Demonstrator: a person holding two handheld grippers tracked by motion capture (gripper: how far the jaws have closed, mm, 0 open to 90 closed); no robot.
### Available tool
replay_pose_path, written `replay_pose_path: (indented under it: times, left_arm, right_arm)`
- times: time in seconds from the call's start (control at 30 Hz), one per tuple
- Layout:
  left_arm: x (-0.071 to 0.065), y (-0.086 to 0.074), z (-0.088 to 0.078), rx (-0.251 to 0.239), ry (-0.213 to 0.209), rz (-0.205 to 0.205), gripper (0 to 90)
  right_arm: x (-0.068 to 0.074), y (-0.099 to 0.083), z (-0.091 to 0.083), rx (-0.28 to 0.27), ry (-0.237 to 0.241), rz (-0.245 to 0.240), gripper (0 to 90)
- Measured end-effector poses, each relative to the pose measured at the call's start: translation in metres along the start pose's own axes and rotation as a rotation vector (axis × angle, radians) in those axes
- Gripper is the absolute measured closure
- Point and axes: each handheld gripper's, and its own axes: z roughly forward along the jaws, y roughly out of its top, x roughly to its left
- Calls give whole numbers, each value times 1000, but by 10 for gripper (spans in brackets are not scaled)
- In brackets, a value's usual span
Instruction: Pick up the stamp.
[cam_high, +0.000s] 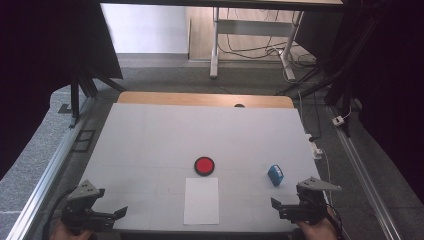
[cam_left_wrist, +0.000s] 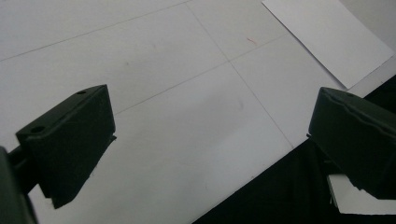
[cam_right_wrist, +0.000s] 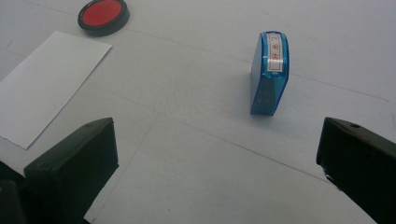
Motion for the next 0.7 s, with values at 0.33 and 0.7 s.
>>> replay_pose_path:
  times: [0.33,0.7]
  left_arm:
    - [0,-1,-1,-6,-18,4,0]
    - [0,-1,-2,-15,-13,2,0]
  right_arm:
    - [2,0,0,2,-12,-21,0]
    - [3,0,0,-4,-12,-23,0]
